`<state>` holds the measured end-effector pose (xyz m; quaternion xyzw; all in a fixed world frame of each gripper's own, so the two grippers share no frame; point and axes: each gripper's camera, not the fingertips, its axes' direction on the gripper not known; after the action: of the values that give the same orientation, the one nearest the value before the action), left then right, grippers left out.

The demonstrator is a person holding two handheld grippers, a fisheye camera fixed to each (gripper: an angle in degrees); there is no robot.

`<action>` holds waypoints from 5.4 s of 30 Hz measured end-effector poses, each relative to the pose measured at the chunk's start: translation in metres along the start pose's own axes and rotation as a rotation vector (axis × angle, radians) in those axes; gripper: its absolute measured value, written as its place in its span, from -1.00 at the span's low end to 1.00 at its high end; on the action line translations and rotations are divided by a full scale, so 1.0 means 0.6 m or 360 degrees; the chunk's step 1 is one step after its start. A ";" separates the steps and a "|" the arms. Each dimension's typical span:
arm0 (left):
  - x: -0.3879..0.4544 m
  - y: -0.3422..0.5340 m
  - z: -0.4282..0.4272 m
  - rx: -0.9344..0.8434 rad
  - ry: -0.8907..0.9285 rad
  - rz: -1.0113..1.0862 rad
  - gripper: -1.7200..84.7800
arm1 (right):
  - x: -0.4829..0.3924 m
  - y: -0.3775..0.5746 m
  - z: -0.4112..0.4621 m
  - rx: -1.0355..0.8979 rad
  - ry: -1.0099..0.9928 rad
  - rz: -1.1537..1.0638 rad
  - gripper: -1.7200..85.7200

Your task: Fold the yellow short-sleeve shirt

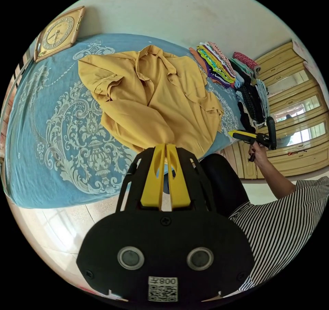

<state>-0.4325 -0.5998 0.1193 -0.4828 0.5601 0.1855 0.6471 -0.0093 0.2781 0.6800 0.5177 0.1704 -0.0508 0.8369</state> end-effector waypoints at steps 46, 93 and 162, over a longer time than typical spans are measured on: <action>-0.544 -0.055 0.095 0.0746 -0.0204 -0.1304 -0.82 | 0.405 -0.461 0.170 0.0156 0.0013 0.0379 -0.76; -0.293 -0.541 0.496 0.0367 0.0188 -0.0286 -0.92 | 0.391 -0.718 0.206 0.0326 0.0134 0.0326 -0.85; -0.280 -0.030 0.373 0.0083 0.0311 -0.0555 -0.71 | -0.508 -0.609 0.177 -0.0317 -0.0663 -0.0775 -0.78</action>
<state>-0.3472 -0.3715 0.2577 -0.5714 0.5329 0.0083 0.6241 -0.3660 -0.0111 0.5156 0.3560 0.1184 -0.3371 0.8635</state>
